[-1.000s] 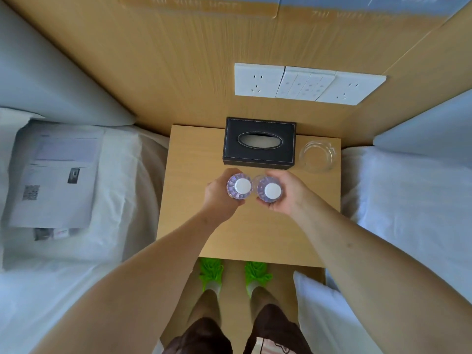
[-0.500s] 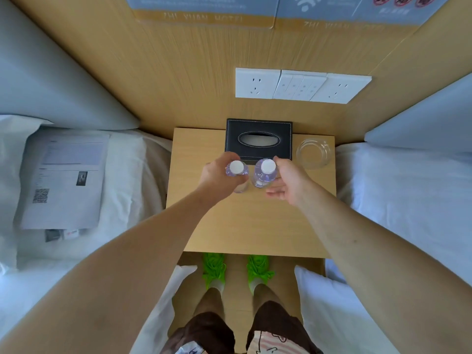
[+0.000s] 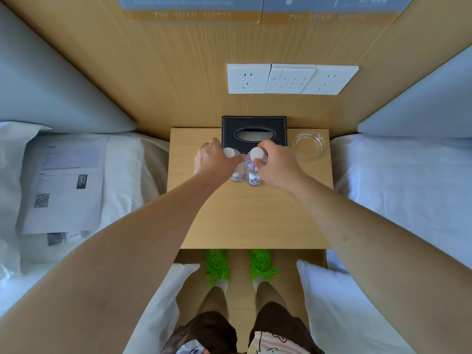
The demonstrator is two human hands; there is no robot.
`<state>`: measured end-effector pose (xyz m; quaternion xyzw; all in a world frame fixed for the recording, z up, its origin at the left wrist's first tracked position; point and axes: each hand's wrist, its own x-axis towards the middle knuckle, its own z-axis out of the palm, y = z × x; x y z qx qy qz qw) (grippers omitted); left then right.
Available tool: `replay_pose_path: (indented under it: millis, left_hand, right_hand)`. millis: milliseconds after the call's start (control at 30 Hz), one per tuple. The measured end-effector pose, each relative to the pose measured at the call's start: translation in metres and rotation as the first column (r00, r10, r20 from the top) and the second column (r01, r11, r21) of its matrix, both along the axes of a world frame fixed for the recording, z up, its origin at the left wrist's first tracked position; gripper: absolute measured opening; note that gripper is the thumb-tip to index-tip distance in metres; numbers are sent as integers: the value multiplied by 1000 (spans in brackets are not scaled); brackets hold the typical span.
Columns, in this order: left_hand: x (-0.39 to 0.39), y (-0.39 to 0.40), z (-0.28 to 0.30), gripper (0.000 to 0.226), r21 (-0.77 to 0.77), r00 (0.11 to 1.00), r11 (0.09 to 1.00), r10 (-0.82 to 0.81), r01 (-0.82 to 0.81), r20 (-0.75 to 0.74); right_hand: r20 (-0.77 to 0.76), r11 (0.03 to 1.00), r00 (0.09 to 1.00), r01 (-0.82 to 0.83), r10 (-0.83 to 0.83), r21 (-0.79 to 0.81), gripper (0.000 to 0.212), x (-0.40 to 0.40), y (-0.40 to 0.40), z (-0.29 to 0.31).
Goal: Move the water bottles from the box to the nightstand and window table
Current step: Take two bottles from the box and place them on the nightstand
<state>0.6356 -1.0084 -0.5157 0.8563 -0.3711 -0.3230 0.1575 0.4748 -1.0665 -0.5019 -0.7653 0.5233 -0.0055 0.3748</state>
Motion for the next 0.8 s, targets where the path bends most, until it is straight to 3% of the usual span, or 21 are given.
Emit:
replay_pose_path:
  millis: [100,233,467,800]
  left_hand:
    - [1,-3,3,41,-76,996,996,-61,56,-59]
    - [3,-5,9,19,-16,987,989,-148,147,-57]
    - [1,-17,9,26,-17,995,996,-93,93,-34]
    - [-3,-14,13,33,-26,991,991,-131,131,7]
  right_hand:
    - [-12,996,997,-81,80,-28,46,-2,0,-3]
    - [22,996,997,-68,69,-50,32,-9,0,-12]
    - [90,992,995,62,-53,-109,35,-7,1,-20]
    - [126,992,991,59,-45,-111,38,-1,8,-19]
